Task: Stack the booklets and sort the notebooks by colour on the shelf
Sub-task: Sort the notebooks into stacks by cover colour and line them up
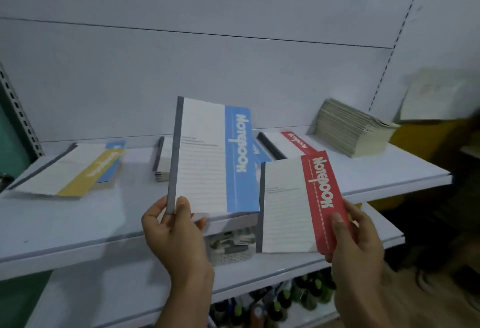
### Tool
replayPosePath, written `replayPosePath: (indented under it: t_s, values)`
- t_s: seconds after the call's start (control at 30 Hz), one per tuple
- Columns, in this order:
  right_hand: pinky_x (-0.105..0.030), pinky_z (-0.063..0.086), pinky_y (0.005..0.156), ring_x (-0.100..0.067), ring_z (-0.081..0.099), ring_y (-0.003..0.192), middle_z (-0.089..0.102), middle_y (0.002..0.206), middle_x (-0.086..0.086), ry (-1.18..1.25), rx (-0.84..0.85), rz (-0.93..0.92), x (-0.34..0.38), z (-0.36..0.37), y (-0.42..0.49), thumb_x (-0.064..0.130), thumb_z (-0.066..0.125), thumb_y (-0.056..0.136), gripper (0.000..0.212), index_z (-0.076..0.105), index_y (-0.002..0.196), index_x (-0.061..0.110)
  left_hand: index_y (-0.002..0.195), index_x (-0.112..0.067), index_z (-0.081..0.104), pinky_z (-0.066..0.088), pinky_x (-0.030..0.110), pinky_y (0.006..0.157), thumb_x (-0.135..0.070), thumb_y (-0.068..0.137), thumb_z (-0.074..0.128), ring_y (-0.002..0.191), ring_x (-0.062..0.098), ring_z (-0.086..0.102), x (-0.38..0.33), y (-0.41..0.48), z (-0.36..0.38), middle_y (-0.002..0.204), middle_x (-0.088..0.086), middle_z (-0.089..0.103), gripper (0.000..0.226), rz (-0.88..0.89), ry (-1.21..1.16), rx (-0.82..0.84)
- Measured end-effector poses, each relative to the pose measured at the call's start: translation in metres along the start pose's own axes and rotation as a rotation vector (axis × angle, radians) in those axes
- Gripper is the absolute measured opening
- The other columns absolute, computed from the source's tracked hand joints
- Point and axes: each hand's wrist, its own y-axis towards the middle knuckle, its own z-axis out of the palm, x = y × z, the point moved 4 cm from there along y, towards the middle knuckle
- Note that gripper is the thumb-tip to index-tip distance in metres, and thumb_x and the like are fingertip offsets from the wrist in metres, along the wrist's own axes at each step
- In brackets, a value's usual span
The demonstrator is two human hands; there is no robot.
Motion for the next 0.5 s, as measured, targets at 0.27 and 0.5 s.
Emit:
replayPosePath:
  t_s: [0.27,0.5]
  values:
    - [-0.016,0.05,0.051,-0.003,0.069,0.076,0.069,0.088,0.012,-0.009,-0.025,0.029,-0.016,-0.011,0.083,0.029,0.053,0.096,0.017,0.057,0.096,0.046,0.108,-0.011,0.044,0.053,0.016,0.06,-0.002,0.092,0.055,0.085,0.016,0.065,0.044,0.005,0.073,0.097,0.002,0.063,0.022,-0.068,-0.062,0.049]
    - [-0.018,0.048,0.053,-0.002,0.069,0.074,0.07,0.078,0.016,-0.059,0.028,-0.021,-0.011,0.019,0.194,0.031,0.054,0.096,0.015,0.058,0.098,0.045,0.102,-0.015,0.055,0.053,0.016,0.06,0.005,0.092,0.047,0.087,0.009,0.063,0.099,0.055,0.165,0.104,-0.005,0.06,0.024,0.007,0.117,0.263]
